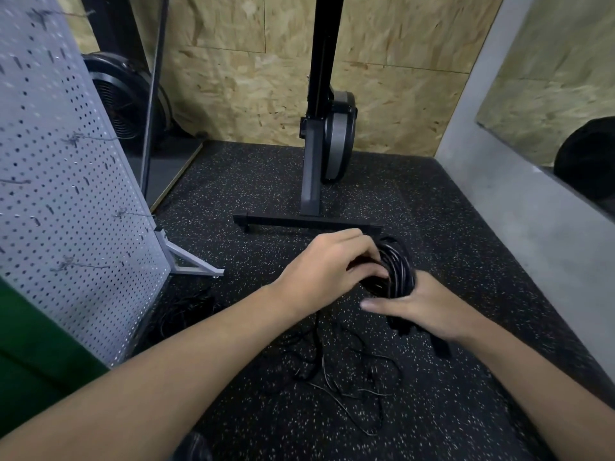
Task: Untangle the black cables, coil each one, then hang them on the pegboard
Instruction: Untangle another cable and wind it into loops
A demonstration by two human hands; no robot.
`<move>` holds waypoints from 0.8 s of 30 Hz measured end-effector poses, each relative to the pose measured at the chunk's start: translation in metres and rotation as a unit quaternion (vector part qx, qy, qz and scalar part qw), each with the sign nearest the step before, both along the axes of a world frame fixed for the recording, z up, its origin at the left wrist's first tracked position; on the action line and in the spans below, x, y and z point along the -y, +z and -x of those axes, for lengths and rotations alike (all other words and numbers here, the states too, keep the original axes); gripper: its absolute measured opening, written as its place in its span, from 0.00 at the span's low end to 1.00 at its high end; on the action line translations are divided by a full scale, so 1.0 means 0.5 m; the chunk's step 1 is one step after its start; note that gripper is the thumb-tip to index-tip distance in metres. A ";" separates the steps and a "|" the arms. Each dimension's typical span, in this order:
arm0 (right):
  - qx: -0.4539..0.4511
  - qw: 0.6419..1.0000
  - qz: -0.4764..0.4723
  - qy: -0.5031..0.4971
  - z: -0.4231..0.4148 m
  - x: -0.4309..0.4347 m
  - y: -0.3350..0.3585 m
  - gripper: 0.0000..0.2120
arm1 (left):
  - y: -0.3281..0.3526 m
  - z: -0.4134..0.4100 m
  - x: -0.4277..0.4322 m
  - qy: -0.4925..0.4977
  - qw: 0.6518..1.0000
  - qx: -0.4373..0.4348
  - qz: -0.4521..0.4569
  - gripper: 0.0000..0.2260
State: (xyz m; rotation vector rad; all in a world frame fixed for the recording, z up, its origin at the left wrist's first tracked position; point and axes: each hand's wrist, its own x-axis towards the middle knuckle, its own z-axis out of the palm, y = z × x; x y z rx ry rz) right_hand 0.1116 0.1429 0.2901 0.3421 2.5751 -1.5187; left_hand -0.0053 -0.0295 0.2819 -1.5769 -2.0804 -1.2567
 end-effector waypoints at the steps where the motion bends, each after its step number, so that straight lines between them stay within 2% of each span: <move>1: 0.009 1.000 -0.009 -0.008 0.001 0.003 -0.005 0.20 | 0.001 -0.004 0.000 0.002 1.000 0.001 0.002 0.09; 5: 0.043 0.994 -0.094 -0.029 0.009 0.011 -0.017 0.09 | 0.009 -0.013 0.001 -0.002 0.999 -0.041 0.024 0.13; 7: 0.049 0.985 -0.165 -0.025 0.011 0.015 -0.015 0.08 | 0.006 -0.005 0.000 0.003 0.992 -0.110 0.063 0.16; 9: 0.050 0.984 -0.170 -0.012 0.009 0.013 -0.013 0.07 | -0.009 0.016 -0.002 0.002 0.972 -0.210 0.102 0.21; 10: 0.053 0.985 -0.162 -0.002 0.006 0.011 -0.012 0.07 | -0.017 0.022 0.000 -0.009 0.968 -0.221 0.119 0.22; 13: 0.063 0.988 -0.132 0.043 -0.004 0.010 -0.004 0.07 | -0.034 0.029 0.006 -0.052 0.980 -0.131 0.143 0.23; 15: 0.052 0.988 -0.130 0.070 -0.011 0.015 0.000 0.07 | -0.045 0.028 0.006 -0.053 0.982 -0.101 0.151 0.22; 22: 0.039 0.974 -0.197 0.105 -0.027 0.013 0.000 0.10 | -0.063 0.029 0.002 -0.060 0.975 -0.045 0.211 0.17; 24: 0.035 0.970 -0.216 0.106 -0.025 0.004 -0.007 0.09 | -0.064 0.024 0.002 -0.049 0.975 0.007 0.216 0.18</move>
